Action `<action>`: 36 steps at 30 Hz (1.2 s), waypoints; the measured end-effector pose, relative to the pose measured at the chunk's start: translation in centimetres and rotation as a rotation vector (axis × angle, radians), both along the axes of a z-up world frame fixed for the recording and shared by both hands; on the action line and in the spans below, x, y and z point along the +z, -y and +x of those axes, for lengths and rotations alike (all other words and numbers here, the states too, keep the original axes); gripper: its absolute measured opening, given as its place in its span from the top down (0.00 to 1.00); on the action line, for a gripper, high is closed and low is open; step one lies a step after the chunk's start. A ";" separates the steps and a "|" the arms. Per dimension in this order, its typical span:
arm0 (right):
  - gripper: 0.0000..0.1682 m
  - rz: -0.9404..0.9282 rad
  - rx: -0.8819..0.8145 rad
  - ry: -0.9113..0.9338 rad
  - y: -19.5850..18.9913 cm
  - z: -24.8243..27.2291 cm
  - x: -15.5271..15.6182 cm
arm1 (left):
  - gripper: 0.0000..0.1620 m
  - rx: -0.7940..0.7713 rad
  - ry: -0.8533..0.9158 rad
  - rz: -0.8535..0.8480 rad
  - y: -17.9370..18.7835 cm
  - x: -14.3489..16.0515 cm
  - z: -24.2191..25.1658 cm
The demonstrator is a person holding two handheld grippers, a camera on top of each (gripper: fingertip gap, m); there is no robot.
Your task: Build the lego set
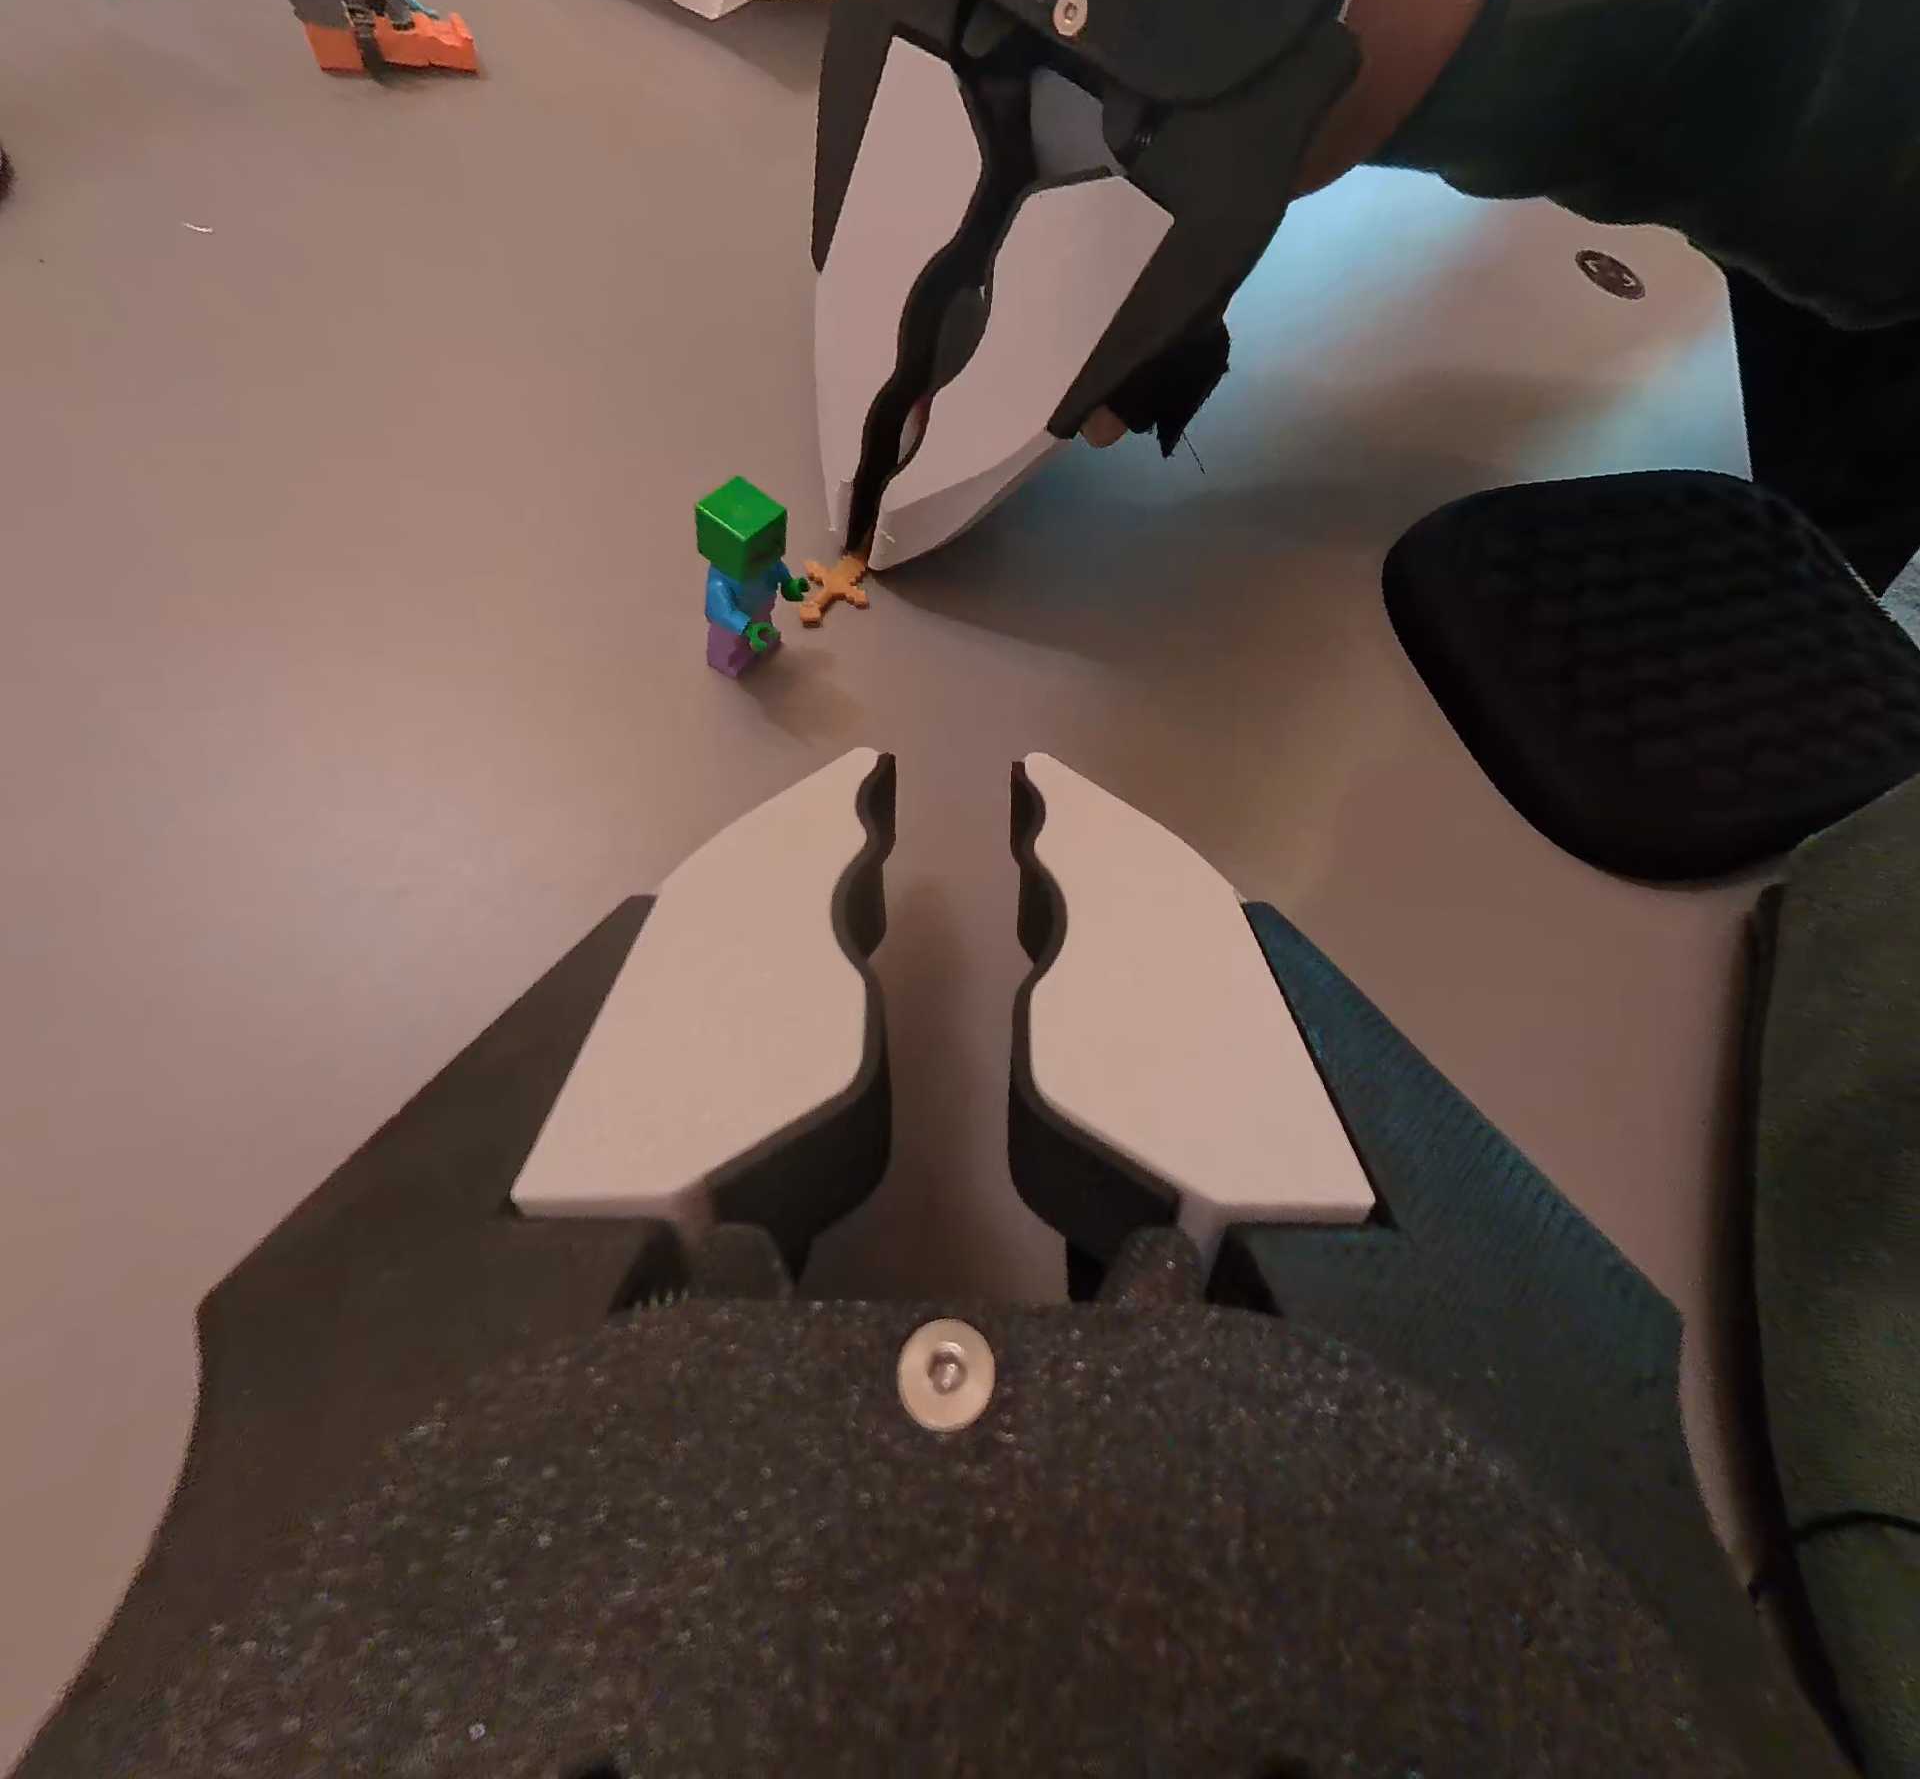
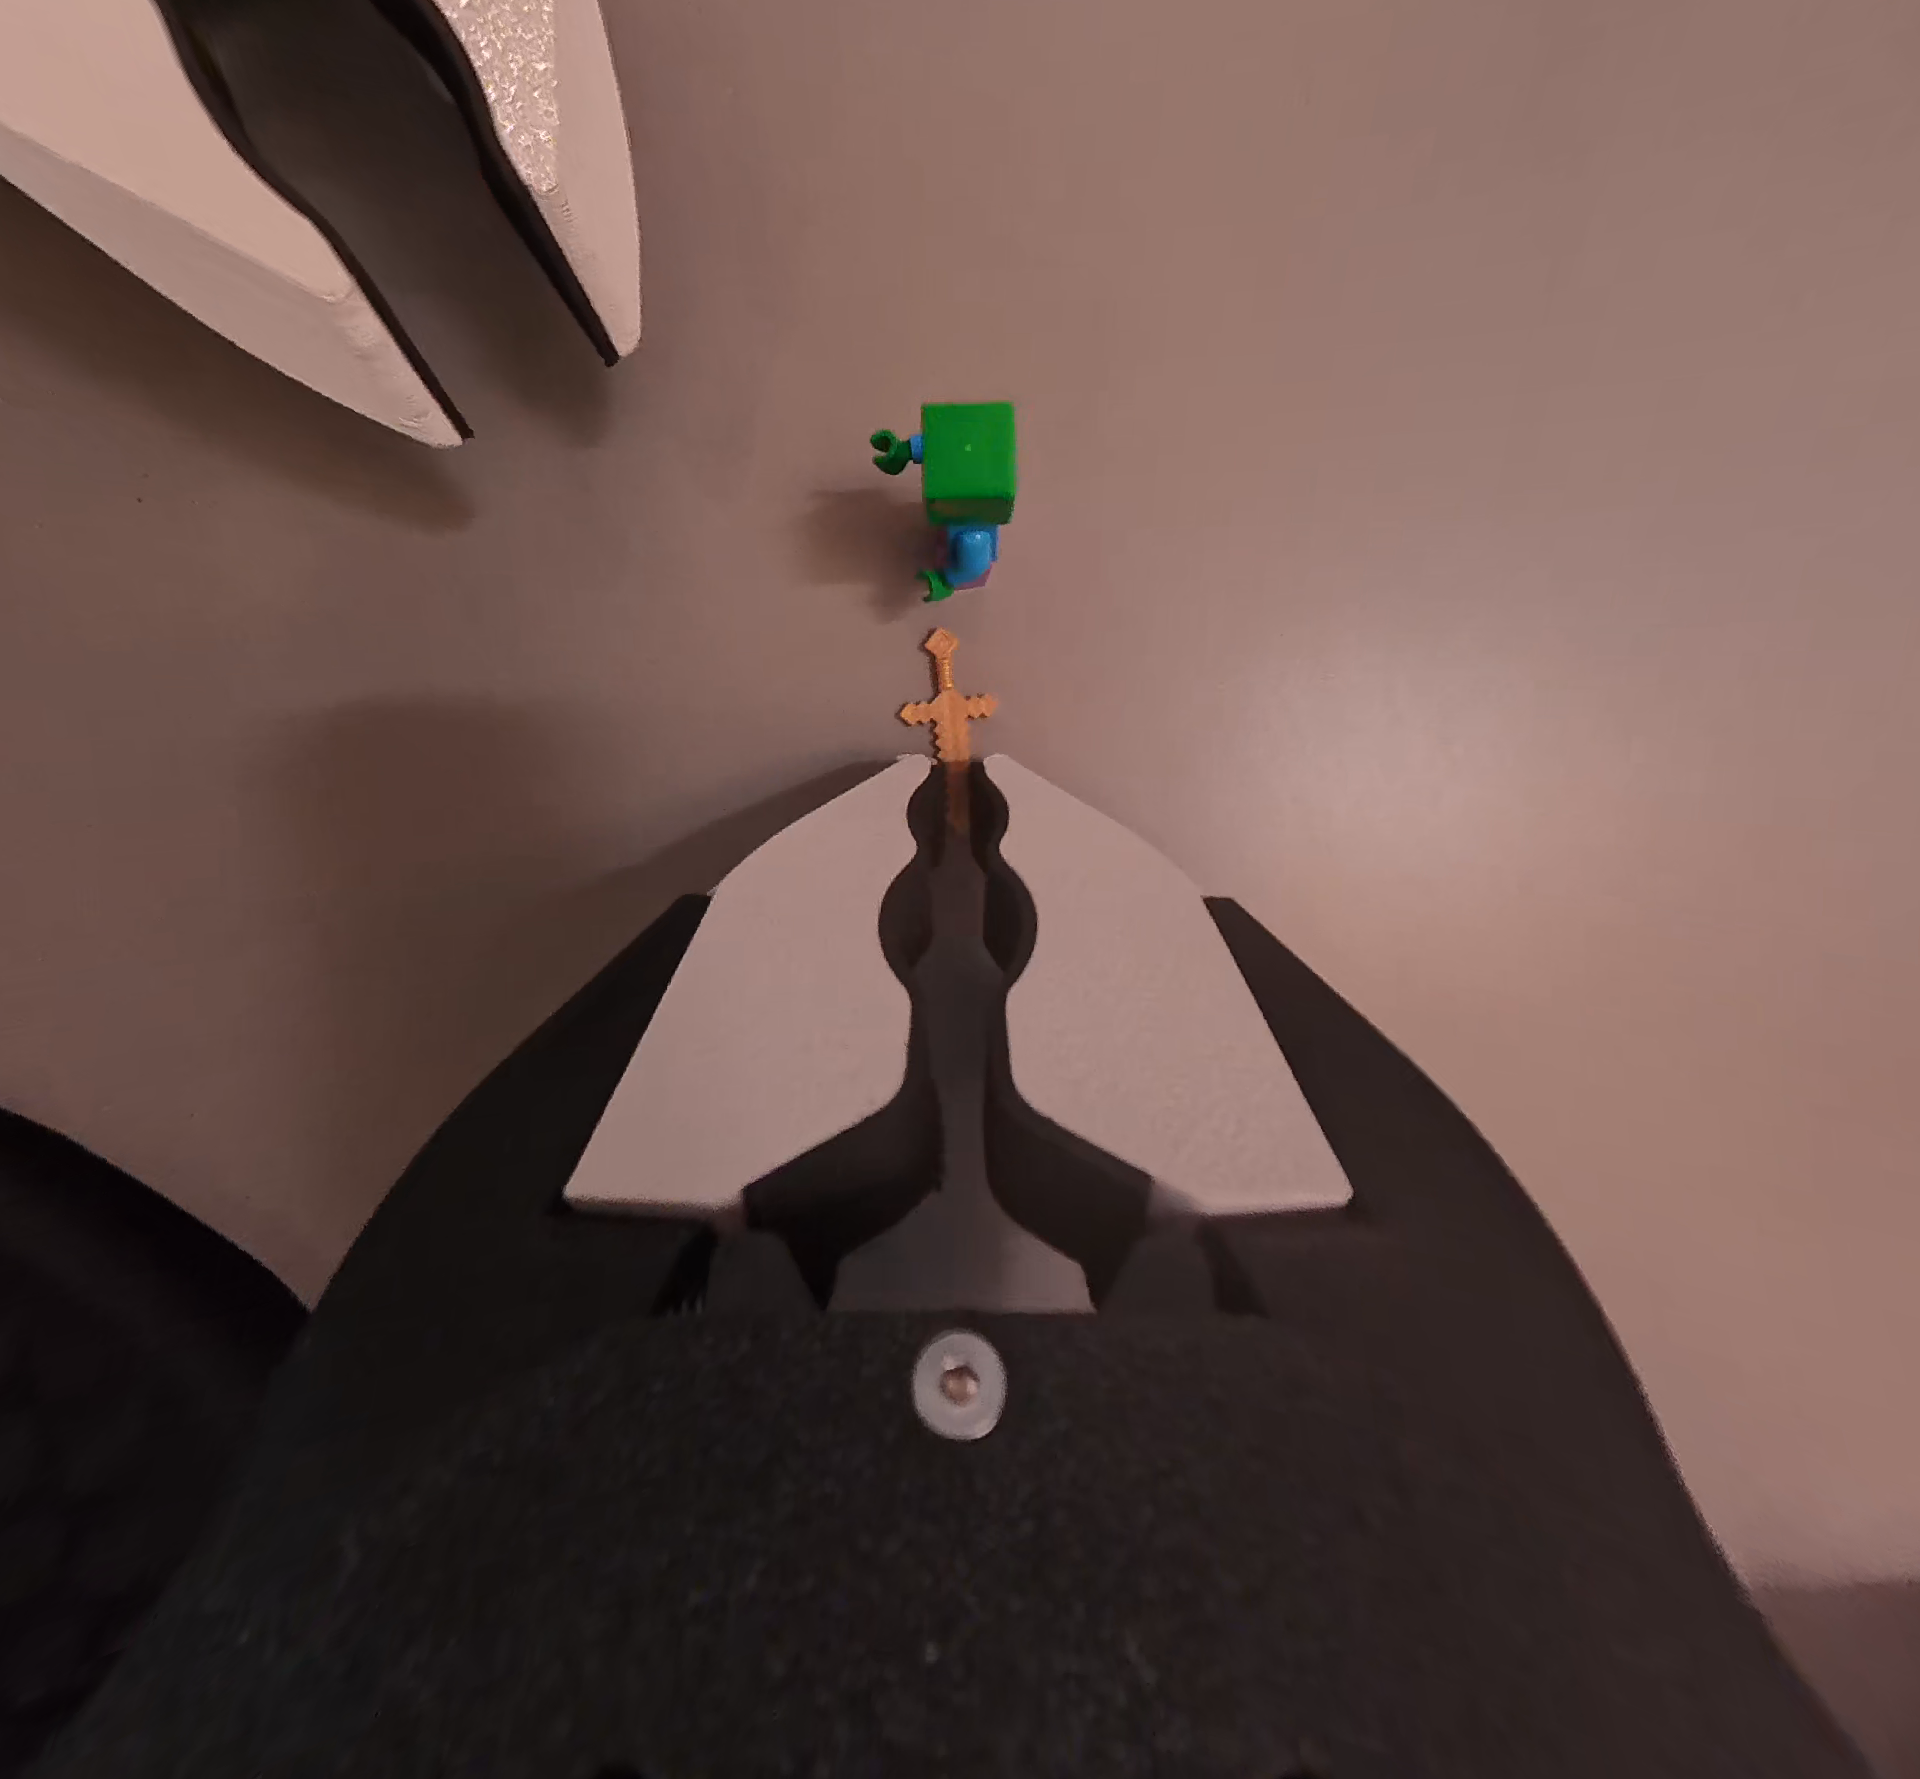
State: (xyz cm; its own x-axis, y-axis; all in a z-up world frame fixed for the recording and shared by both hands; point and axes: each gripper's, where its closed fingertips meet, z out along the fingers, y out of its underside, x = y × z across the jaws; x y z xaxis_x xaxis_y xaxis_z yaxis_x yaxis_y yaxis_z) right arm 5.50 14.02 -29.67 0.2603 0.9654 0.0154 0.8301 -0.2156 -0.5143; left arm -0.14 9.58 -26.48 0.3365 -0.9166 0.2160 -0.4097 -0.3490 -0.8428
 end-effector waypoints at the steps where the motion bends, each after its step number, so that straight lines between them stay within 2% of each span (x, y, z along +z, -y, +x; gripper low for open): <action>1: 0.98 0.019 0.019 0.002 0.2 -0.1 0.0 | 0.87 0.001 0.001 0.001 0.0 0.0 0.0; 7: 0.98 0.158 0.139 -0.017 2.7 -1.1 1.9 | 0.86 -0.008 0.013 -0.042 0.3 -0.1 0.1; 12: 0.98 0.357 0.361 0.013 5.4 -2.6 4.4 | 0.84 -0.106 0.086 -0.166 2.3 0.5 1.1; 15: 0.98 0.463 0.479 0.069 6.3 -3.1 5.0 | 0.86 -0.183 0.136 -0.237 3.9 1.3 1.6; 18: 0.98 0.498 0.563 0.095 7.2 -3.6 5.3 | 0.88 -0.189 0.127 -0.233 4.3 1.2 1.8; 21: 0.98 0.516 0.599 0.104 7.5 -3.9 5.6 | 0.97 -0.192 0.123 -0.226 4.4 1.2 1.7; 25: 1.00 0.493 0.569 0.050 7.7 -4.4 6.3 | 0.99 -0.193 0.107 -0.162 4.3 1.4 1.7; 27: 0.96 0.444 0.503 -0.003 7.4 -4.4 6.8 | 0.99 -0.184 0.114 -0.106 4.0 1.9 1.6; 31: 0.89 0.265 0.354 -0.219 7.0 -4.5 8.7 | 0.99 -0.183 0.154 -0.033 3.6 2.8 1.5; 36: 0.87 0.064 0.245 -0.322 6.9 -4.2 8.5 | 0.99 -0.180 0.206 0.036 3.3 3.9 1.4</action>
State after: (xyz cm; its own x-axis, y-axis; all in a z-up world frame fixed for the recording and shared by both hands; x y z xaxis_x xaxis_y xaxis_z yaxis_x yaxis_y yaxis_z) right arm 1.28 7.09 -21.21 0.0244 0.9992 0.0328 0.6471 0.0092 -0.7624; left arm 1.30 6.30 -22.60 0.1199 -0.9660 0.2291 -0.2809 -0.2544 -0.9254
